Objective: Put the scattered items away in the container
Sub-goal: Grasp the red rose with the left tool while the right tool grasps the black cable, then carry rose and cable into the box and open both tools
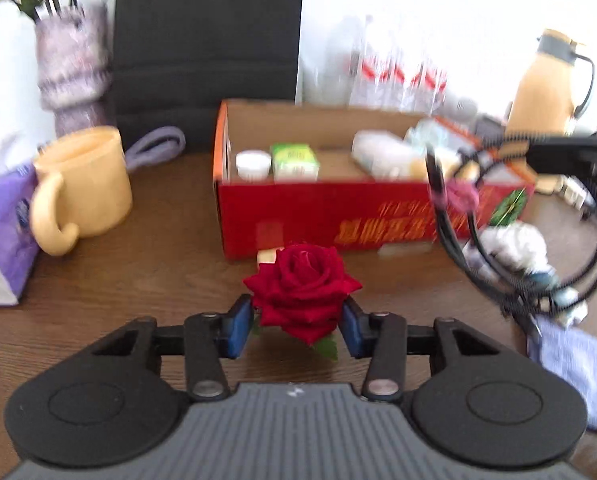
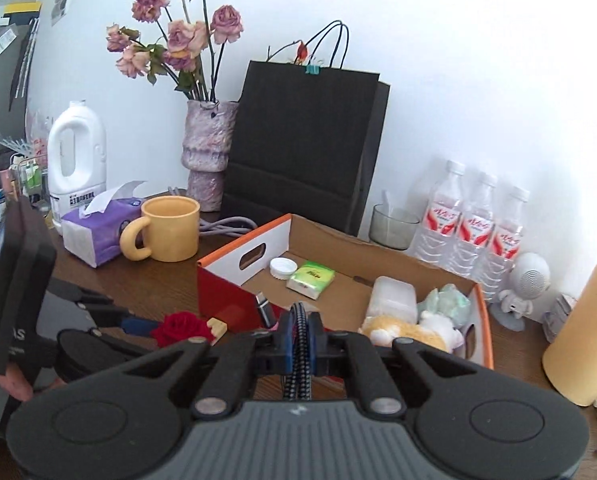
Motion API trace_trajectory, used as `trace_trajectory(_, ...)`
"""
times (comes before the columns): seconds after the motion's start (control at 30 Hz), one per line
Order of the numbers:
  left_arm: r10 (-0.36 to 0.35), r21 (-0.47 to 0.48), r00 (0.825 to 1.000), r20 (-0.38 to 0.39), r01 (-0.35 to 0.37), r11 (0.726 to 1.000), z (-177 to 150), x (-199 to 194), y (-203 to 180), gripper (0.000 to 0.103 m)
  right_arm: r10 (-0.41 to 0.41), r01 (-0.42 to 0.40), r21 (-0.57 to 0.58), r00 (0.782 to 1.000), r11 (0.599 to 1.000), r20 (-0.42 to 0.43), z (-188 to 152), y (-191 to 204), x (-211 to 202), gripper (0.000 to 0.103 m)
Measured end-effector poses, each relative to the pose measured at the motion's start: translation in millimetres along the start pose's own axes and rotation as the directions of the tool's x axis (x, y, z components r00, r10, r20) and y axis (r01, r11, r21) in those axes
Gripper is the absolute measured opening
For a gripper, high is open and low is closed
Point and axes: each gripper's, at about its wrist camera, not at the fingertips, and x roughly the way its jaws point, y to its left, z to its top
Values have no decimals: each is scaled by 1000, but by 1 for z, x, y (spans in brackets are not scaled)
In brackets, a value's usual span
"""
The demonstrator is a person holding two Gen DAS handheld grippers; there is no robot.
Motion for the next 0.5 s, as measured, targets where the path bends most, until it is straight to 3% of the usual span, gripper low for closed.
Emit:
trace_trajectory(0.23, 32, -12, 984, 174, -31, 999, -2, -86, -29, 46, -25, 22, 40, 995, 999, 92, 11, -1, -69, 6)
trace_trajectory(0.37, 36, -38, 976, 214, -28, 999, -16, -128, -40, 46, -39, 32, 46, 988, 998, 148, 20, 4, -117, 6)
trace_trajectory(0.5, 17, -56, 974, 225, -4, 998, -40, -156, -48, 46, -53, 49, 35, 988, 998, 145, 6, 22, -154, 6)
